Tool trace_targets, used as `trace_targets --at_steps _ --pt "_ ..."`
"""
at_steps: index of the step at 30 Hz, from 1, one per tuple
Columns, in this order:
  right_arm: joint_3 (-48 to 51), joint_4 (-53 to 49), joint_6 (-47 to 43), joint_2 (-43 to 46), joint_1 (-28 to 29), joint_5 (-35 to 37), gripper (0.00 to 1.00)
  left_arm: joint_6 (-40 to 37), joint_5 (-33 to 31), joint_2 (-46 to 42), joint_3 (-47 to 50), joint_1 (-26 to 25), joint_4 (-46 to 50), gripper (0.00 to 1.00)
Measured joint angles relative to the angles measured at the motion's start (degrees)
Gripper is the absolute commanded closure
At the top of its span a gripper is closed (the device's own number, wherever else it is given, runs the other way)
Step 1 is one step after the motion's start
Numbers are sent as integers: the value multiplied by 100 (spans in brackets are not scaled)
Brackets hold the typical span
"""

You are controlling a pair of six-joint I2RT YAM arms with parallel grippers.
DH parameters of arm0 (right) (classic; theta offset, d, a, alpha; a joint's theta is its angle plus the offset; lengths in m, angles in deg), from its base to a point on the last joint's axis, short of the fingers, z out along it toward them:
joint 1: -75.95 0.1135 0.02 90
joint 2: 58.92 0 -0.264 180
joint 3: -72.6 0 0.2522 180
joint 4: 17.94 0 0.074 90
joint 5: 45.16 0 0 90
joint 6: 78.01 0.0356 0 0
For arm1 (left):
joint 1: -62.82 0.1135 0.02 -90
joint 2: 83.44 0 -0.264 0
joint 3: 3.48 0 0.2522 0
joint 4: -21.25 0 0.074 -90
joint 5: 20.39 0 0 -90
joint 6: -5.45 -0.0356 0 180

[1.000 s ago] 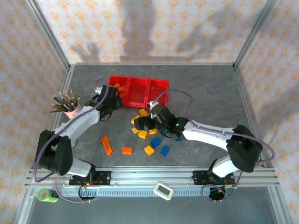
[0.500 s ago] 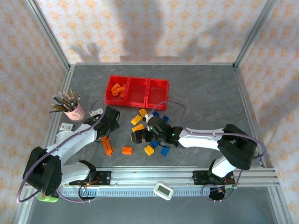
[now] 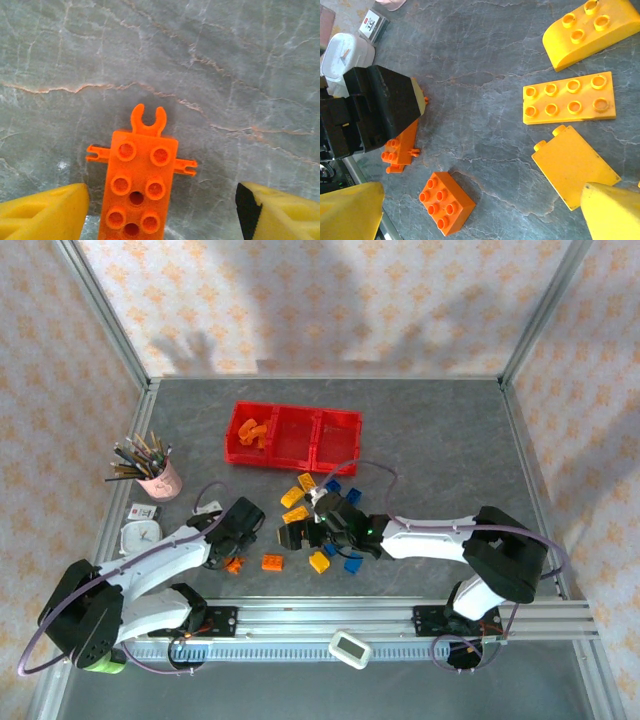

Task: Sort the legos into containers by color
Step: Pick up the lego from the bottom-left of the table.

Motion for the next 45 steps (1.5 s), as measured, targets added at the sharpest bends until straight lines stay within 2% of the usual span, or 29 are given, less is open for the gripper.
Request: trace_targets --at_steps 9,16,28,38,42,45 --pt "0 42 20 -138 70 28 0 -17 275 -59 243 -76 -214 40" --pt "-4 120 66 -210 70 37 0 -72 452 48 260 -184 -413 47" --pt "-28 179 166 -286 70 35 0 -164 468 -2 271 -321 -426 68" --pt "-304 98 120 -286 70 181 0 -269 256 -496 94 -321 -240 72" --pt "-713 -9 2 -282 50 363 0 -522 -59 -557 -433 -313 -116 72" --pt "-839 -11 -33 -208 -59 411 0 -898 -297 -428 -1014 -122 -140 72"
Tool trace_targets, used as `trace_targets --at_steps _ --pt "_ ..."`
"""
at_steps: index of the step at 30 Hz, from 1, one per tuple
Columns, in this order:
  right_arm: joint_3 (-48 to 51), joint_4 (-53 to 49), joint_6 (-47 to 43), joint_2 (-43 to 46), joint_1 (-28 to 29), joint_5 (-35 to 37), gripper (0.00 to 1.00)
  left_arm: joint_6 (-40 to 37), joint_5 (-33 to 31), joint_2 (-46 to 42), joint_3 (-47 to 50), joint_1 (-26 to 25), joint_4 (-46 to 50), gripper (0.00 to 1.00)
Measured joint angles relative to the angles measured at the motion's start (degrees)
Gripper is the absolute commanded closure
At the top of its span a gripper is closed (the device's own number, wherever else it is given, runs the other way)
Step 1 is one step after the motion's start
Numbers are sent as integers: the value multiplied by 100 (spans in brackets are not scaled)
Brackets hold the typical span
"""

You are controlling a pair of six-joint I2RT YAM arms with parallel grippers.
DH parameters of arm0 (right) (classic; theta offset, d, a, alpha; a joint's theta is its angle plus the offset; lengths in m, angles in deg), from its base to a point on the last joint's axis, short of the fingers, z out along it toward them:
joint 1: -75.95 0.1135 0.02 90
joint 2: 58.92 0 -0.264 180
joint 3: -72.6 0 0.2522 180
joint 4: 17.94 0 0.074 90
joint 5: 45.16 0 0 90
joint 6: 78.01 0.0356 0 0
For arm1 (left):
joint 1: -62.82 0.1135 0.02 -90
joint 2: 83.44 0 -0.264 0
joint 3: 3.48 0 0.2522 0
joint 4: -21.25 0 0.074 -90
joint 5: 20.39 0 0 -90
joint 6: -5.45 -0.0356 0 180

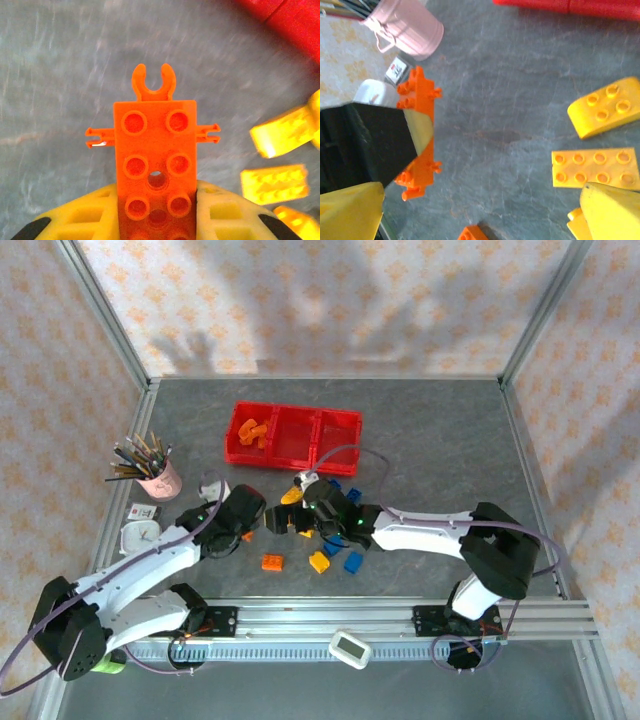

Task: Sort the legos into containers by color
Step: Place the lego in the container.

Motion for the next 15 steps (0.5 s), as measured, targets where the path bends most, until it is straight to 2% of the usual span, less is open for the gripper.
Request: trace_targets --at_steps 8,15 --pt "-4 -258 -24 343 -708 175 0 -1403 -199 1235 -1504 1043 -614 72" --pt "-7 -439 -114 643 -994 452 0 -2546 -170 3110 -3049 1644 -1248 72"
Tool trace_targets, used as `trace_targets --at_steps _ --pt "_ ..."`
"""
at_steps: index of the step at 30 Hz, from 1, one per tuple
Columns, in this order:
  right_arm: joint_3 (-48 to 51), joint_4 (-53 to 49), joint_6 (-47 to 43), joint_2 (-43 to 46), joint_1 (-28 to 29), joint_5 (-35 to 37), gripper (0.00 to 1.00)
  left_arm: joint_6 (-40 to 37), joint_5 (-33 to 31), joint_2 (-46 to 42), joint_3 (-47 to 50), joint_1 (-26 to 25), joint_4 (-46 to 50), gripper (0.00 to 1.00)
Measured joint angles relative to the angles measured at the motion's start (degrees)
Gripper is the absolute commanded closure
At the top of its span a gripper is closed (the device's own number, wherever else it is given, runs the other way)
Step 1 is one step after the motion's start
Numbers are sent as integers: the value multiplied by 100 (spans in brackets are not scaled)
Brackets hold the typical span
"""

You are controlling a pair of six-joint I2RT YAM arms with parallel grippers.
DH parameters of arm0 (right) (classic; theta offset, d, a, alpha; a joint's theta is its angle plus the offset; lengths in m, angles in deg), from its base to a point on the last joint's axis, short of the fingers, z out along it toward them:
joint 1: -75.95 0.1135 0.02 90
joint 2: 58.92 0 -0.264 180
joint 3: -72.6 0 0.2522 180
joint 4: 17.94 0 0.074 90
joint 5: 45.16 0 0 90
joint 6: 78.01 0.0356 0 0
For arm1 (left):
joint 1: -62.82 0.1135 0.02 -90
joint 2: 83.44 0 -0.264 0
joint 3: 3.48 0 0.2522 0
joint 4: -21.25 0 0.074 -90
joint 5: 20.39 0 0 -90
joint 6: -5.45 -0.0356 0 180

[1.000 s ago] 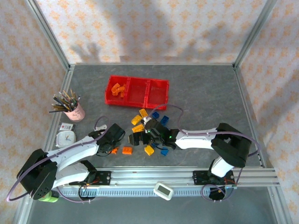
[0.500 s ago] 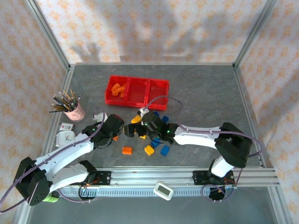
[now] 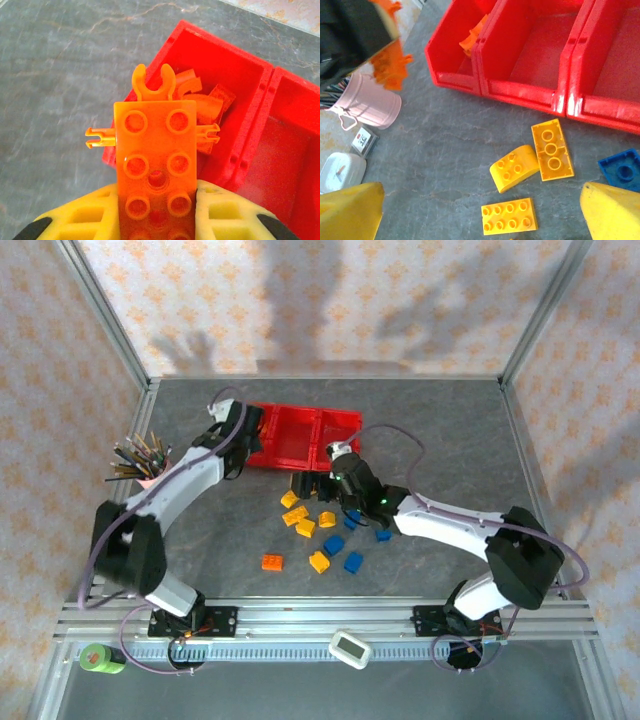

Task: Sort the legos into containers by color
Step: Place the lego in the container.

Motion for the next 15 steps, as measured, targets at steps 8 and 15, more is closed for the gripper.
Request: trace_targets --at_steps 8,15 --pt "0 -68 -37 133 -111 103 0 -881 120 1829 -1696 258 -210 66" --pt "2 -142 -79 225 -111 144 0 -1274 120 2551 -2361 387 -114 51"
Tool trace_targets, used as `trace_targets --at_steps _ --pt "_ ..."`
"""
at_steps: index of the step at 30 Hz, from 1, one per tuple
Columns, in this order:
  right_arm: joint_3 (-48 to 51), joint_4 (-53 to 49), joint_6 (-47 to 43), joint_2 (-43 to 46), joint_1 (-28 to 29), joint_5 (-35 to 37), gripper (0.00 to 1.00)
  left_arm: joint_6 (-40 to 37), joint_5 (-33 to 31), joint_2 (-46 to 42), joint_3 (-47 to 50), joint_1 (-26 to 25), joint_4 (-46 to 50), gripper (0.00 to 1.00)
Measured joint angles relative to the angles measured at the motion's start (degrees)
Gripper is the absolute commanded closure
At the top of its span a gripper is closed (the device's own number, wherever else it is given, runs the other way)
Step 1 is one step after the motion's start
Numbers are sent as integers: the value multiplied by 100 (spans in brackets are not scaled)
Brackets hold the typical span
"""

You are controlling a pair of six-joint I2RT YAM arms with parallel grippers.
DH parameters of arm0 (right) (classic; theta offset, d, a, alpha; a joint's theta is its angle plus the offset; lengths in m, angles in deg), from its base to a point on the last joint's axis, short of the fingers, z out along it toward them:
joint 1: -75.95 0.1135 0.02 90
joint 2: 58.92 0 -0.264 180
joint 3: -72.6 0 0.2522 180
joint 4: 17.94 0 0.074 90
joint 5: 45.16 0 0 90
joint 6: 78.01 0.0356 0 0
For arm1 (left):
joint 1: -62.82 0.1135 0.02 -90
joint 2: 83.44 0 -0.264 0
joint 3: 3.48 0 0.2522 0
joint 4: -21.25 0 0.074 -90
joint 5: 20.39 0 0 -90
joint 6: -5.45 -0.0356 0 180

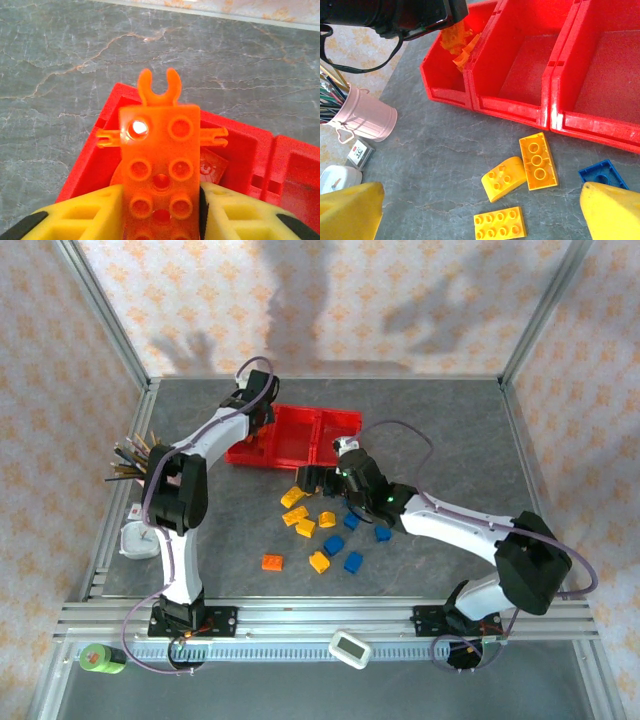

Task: Sort the legos into containers by color
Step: Place the lego in the container, then pick up the lego from the middle-left of the table.

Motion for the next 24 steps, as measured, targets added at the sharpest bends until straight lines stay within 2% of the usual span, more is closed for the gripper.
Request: trace_targets --at_steps 5,10,18,24 --pt "0 -61 -48 55 0 -2 0 -116 48 -2 -7 63 133 44" --pt "-2 -190 -138 63 0 -2 0 -98 330 -144 24 63 369 42" --pt "-55 -435 -243 138 0 -63 0 188 1069 -1773 1331 13 238 37" --pt "-50 -586 -387 223 57 -223 0 511 1156 -2813 2632 -535 96 33"
